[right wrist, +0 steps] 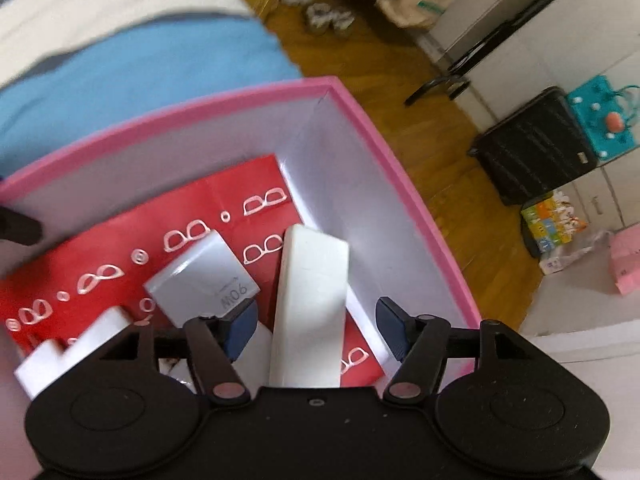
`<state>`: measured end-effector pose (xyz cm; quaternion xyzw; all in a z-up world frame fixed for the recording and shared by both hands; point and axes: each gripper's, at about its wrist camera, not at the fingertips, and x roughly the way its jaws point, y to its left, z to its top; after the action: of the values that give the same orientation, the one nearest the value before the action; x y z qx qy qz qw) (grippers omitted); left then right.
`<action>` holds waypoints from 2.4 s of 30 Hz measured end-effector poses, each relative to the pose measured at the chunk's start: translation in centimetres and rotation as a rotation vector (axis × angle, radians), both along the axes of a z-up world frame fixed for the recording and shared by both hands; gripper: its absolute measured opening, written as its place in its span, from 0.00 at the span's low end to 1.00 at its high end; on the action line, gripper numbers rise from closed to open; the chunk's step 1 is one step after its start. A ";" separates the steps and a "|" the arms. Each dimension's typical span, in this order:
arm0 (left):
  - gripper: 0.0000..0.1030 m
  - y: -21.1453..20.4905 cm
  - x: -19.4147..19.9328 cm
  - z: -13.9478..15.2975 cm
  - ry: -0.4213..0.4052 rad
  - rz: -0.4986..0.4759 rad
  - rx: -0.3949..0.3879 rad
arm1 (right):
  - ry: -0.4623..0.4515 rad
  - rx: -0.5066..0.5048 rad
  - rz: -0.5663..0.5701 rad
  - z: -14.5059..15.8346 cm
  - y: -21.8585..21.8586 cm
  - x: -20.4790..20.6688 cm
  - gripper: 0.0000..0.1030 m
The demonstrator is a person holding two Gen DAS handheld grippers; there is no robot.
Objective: Organize rigid objects
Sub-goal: 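Carry the long white block into the pink box and release it, then grasp the silver keys lying on the remotes with the right gripper, then carry the keys into the pink box and open the right gripper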
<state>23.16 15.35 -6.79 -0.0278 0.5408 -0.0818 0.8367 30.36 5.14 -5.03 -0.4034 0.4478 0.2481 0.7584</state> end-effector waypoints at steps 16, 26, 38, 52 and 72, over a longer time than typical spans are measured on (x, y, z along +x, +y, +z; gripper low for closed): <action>0.05 -0.3 -0.4 0.4 -0.016 0.021 0.035 | 0.072 0.425 -0.211 8.7 -9.6 -12.0 0.68; 0.05 -0.9 -0.5 0.4 -0.027 0.011 0.084 | 0.120 0.565 -0.446 5.3 -18.5 -14.0 0.68; 0.05 -1.3 -0.3 0.3 -0.024 0.030 0.104 | 0.184 0.586 -0.786 -3.8 -25.9 -10.3 0.55; 0.05 -1.7 0.0 -0.3 -0.023 0.017 0.131 | 0.013 0.752 -0.783 -7.4 -28.1 -8.0 0.57; 0.05 -1.8 -0.1 -0.4 -0.023 0.022 0.125 | -0.093 0.845 -0.777 -0.3 -27.1 -11.5 0.08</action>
<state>23.10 13.59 -7.18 0.0197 0.5350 -0.0391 0.8437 18.88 -21.98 -5.36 0.1183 0.3914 0.0905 0.9081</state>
